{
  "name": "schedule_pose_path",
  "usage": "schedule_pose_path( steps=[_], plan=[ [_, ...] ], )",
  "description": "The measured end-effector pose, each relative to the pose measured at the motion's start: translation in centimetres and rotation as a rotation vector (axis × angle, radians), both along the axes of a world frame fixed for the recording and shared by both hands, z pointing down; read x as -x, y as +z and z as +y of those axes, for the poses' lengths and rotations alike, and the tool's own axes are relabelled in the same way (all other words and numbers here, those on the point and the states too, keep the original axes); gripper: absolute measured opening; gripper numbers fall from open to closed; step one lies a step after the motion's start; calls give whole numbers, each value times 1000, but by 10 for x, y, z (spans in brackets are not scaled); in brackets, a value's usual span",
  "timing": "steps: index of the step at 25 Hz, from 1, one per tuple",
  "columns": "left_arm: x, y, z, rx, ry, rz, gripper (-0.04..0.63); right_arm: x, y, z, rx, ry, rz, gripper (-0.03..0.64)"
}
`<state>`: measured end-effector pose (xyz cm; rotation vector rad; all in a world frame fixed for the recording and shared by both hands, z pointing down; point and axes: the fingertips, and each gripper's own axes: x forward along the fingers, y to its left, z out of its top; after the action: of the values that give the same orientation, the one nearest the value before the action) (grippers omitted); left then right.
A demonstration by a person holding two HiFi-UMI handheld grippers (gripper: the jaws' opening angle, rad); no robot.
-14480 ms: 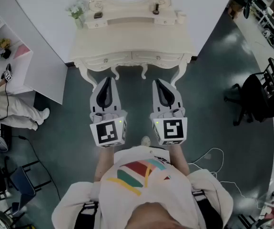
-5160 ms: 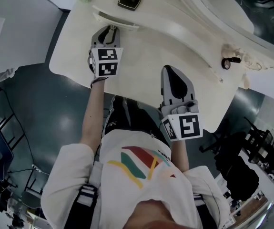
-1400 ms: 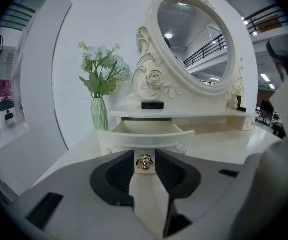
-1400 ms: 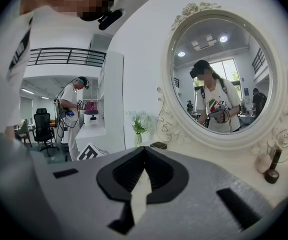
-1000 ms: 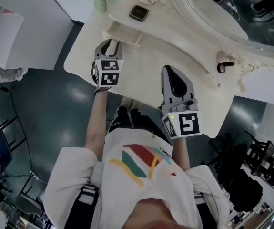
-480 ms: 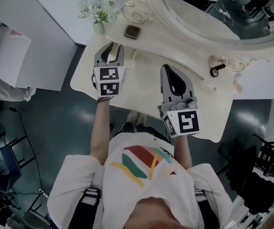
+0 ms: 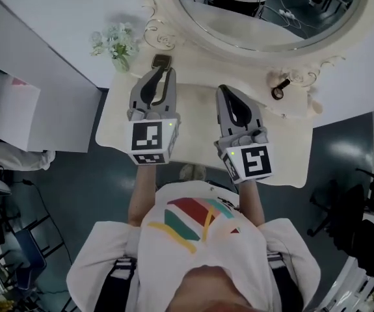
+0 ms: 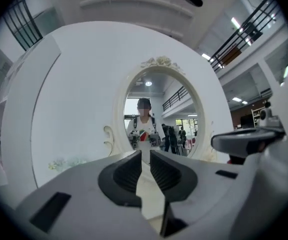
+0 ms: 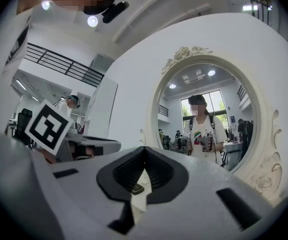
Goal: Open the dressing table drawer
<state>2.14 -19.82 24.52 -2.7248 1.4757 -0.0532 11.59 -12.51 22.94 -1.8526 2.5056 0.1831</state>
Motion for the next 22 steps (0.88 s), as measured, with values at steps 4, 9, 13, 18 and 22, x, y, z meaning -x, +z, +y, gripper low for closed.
schedule_pose_path(
  steps=[4, 9, 13, 18, 22],
  plan=[
    [-21, -26, 20, -60, 34, 52, 21, -14, -5, 7, -18, 33, -5, 0],
    [-37, -36, 43, -149, 53, 58, 13, -31, -10, 16, -40, 74, -17, 0],
    [-46, -37, 60, -127, 76, 44, 6, -38, -10, 24, -39, 98, -24, 0],
    [-54, -41, 68, -155, 91, 35, 6, -48, -9, 30, -36, 138, -17, 0],
    [-60, -37, 72, -142, 104, 30, 6, -53, -5, 31, -16, 174, 23, 0]
  ],
)
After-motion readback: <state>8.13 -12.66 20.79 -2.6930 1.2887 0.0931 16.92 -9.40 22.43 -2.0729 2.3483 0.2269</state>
